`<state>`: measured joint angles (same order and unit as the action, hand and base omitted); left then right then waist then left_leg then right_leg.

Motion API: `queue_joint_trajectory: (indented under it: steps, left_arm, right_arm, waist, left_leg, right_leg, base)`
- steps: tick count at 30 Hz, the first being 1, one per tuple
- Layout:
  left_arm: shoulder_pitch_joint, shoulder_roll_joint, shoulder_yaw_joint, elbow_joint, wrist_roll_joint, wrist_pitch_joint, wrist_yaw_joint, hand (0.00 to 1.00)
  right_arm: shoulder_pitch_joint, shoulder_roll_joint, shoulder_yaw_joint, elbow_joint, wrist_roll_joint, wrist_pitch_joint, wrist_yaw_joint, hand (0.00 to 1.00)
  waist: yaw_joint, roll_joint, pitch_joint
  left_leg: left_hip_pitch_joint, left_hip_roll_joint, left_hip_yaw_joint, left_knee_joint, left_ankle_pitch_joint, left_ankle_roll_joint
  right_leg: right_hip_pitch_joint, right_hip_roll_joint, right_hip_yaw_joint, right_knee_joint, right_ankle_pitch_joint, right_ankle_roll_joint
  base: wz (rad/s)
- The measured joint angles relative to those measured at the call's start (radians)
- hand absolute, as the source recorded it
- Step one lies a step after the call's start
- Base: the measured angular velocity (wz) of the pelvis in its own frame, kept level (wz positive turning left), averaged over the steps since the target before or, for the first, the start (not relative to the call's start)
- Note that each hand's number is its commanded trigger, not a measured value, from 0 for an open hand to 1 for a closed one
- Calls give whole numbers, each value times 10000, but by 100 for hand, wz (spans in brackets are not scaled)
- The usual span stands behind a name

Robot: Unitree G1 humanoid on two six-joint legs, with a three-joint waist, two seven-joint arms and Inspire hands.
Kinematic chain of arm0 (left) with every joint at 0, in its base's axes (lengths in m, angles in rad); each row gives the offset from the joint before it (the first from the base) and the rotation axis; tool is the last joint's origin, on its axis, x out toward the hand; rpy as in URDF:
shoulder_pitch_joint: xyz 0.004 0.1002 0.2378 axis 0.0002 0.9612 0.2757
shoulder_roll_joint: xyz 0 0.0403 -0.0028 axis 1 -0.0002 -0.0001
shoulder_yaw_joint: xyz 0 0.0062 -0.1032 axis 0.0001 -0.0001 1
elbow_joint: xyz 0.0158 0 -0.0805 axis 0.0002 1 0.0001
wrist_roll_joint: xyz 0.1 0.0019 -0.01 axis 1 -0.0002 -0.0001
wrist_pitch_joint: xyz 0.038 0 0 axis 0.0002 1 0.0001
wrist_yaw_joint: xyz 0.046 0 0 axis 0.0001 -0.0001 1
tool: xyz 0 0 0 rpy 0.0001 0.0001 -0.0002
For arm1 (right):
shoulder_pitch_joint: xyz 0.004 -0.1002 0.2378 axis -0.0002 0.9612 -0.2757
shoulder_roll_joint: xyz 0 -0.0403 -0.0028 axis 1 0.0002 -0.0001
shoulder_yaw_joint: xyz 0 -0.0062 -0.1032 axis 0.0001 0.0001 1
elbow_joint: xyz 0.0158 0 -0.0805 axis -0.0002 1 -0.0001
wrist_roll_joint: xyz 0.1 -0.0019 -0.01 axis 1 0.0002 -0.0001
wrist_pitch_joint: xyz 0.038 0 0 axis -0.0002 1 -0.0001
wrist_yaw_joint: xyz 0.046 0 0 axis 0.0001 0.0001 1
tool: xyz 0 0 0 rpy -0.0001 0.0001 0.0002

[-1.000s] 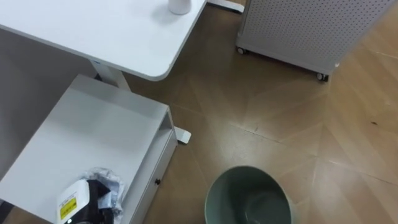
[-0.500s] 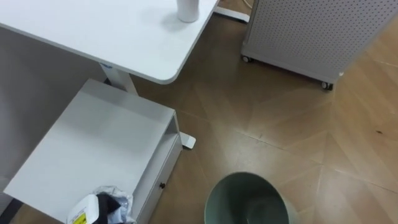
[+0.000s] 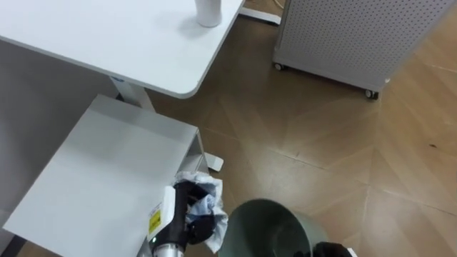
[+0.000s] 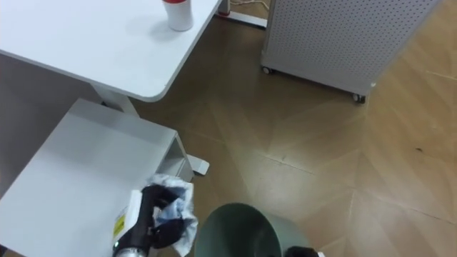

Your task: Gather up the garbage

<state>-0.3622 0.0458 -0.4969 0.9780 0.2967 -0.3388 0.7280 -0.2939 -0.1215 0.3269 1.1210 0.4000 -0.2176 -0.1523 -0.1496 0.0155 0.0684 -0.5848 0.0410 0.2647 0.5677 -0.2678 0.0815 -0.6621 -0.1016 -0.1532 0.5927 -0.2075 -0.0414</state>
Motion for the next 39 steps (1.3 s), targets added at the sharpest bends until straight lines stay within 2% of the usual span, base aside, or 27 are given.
queue_joint_trajectory:
  steps: [5,11,21,23,24,25,30,39]
  left_arm:
    - [1,-23,-312,-552,-17,-99,-649,100]
    - [-13,-149,-660,-604,-28,-111,-1382,100]
    - [-3,-555,-1541,-242,-309,-105,-2161,100]
    - [5,-556,-1568,-135,-310,-105,-2177,79]
    - [27,-552,-1580,-115,-312,-102,-2177,27]
    - [33,-552,-1582,-114,-311,-102,-2177,0]
    - [7,-545,-1577,95,-309,-104,-2222,0]
    - [40,-542,-1571,468,-193,-102,-2579,0]
  right_arm:
    - [-309,-43,-32,13,-166,7,2,100]
    - [-441,-59,-259,-147,-219,22,2,100]
    - [-468,52,-147,-807,-98,152,1,100]
    - [-461,77,-146,-896,-121,154,1,100]
    - [-453,111,-146,-953,-122,155,-13,100]
    - [-454,131,-145,-976,-121,156,-20,100]
    - [-433,175,54,-1385,-223,195,-49,100]
    - [-424,225,73,-1600,-551,195,17,100]
  waist:
    - [100,-8,5]
    - [167,-55,34]
    - [88,-93,57]
    - [56,-94,56]
    - [39,-94,56]
    - [32,-93,56]
    - [-4,-103,50]
    - [-16,-118,52]
  left_leg:
    - [18,6,85,-20,6,11]
    - [13,-6,115,21,5,11]
    - [19,-5,131,42,12,23]
    - [20,-4,132,31,13,25]
    - [20,-4,135,27,13,25]
    - [20,-5,137,27,13,25]
    - [44,49,346,31,13,25]
    - [76,54,360,25,13,25]
  right_leg:
    - [-19,-3,45,4,7,12]
    - [-57,-33,59,126,3,20]
    - [-72,-32,86,153,4,13]
    - [-71,-32,87,154,5,12]
    - [-72,-33,89,155,5,12]
    - [-73,-33,91,155,5,12]
    - [-102,-29,151,168,5,12]
    - [-81,-25,152,167,5,12]
  base:
    - [0]
    - [0]
    - [0]
    - [0]
    - [0]
    - [0]
    - [-3]
    - [0]
